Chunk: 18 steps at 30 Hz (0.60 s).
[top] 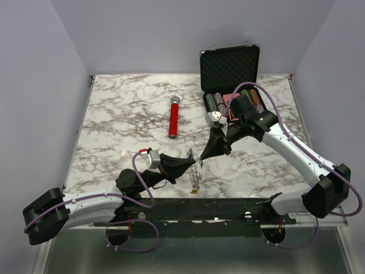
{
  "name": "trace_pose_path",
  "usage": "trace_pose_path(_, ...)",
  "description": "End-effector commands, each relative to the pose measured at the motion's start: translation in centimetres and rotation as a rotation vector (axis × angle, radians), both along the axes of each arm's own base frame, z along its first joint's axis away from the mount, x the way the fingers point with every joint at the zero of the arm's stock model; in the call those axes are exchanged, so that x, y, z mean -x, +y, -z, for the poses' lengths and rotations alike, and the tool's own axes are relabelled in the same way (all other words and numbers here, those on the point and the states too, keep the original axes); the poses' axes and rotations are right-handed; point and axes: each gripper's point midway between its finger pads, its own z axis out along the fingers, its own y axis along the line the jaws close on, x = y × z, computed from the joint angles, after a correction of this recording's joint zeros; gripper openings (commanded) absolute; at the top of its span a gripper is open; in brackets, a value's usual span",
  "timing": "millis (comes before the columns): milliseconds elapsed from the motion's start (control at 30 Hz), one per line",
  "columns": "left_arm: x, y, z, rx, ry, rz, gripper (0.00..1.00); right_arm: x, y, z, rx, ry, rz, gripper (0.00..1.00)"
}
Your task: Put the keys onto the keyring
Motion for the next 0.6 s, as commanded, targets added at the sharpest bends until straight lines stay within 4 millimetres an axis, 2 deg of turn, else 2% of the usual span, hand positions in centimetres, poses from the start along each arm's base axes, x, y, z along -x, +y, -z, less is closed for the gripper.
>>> trace_pose_path(0,-0.54,0.34,-2.42,0.067,-0.021,-0.042,0.0,-0.22,0.15,-0.21,0.008,-0.01,0.026,0.0)
trace_pose_path(567,-0.94,0.13,-2.37,0.063,-0.003,-0.058,0.0,-0.84,0.41,0.15,0.025,-0.01,0.057,0.0)
